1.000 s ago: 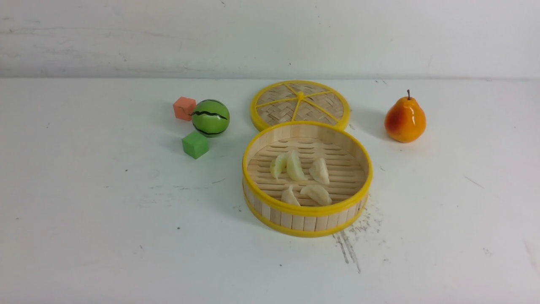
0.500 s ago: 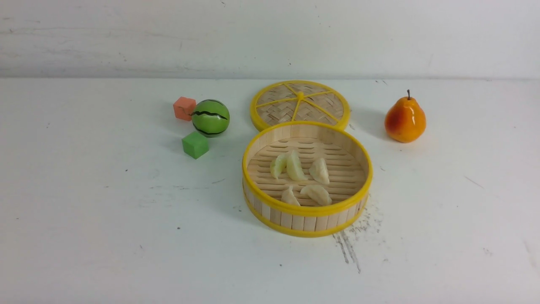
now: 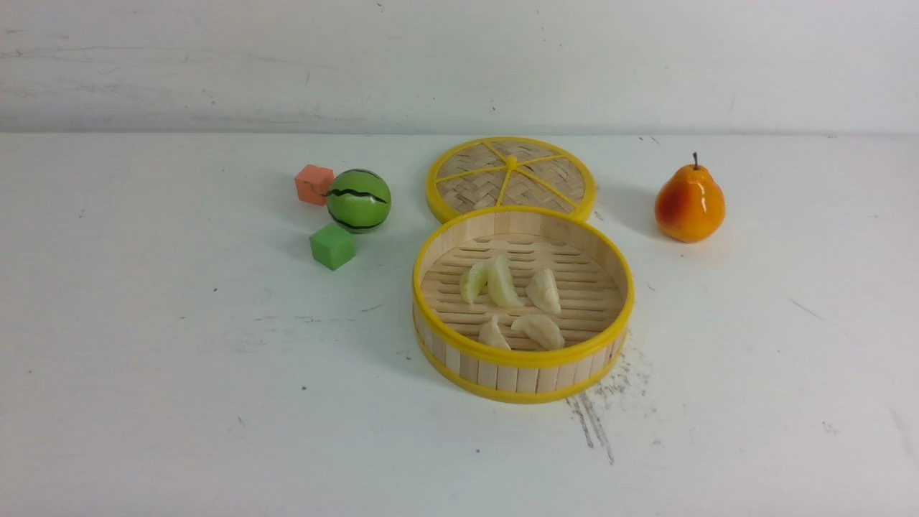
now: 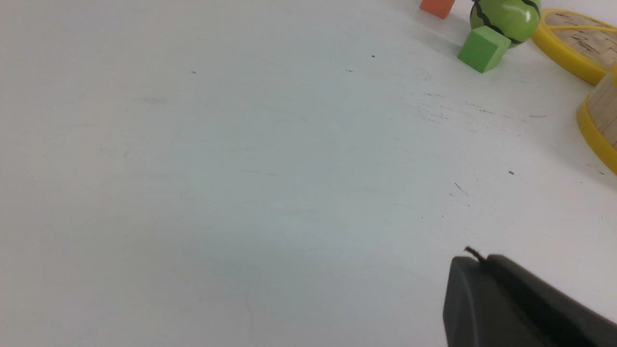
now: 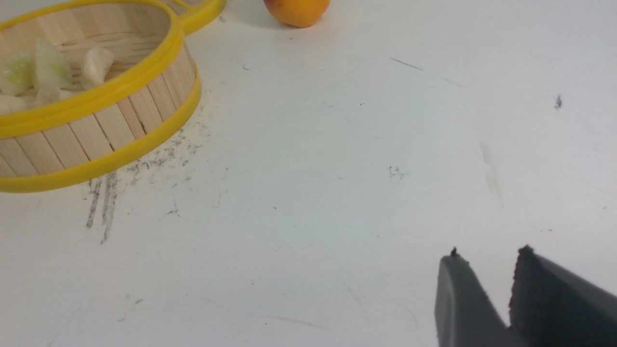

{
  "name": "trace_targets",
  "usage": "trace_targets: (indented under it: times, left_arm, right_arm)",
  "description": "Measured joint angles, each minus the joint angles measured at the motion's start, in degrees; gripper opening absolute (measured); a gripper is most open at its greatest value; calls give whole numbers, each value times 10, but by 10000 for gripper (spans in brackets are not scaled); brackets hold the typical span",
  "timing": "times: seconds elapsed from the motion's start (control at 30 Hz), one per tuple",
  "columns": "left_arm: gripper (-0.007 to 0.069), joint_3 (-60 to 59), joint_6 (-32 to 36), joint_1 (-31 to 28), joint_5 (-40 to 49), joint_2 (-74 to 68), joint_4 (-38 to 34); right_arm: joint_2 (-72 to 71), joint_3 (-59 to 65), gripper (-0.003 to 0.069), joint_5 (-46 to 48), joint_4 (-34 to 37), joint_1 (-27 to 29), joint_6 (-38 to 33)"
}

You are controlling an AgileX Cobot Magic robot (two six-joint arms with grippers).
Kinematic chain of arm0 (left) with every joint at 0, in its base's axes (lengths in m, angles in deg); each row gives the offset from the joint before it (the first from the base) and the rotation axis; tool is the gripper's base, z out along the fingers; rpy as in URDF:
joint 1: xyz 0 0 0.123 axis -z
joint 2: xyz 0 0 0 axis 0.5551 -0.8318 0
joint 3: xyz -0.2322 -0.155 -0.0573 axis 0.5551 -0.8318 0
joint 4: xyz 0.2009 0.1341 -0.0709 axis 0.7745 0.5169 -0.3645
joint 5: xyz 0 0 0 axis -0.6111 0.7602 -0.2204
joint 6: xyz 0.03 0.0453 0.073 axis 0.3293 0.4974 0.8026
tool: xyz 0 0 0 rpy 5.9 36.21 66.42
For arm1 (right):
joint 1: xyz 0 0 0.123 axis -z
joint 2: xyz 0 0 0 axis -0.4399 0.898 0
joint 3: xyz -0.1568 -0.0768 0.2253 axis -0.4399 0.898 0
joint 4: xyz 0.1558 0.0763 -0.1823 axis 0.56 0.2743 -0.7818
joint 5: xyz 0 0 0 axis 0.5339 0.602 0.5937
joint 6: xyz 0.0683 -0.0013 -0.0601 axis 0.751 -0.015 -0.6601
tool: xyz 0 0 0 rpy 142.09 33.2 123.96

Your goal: Put the dumplings into the steamer on the white table.

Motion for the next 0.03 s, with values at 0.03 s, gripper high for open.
trace_targets:
  times: [0.03]
  left_arm:
    - [3, 0, 0, 0, 0, 0, 0]
  right_arm:
    - [0, 0, 172, 0, 0, 0, 0]
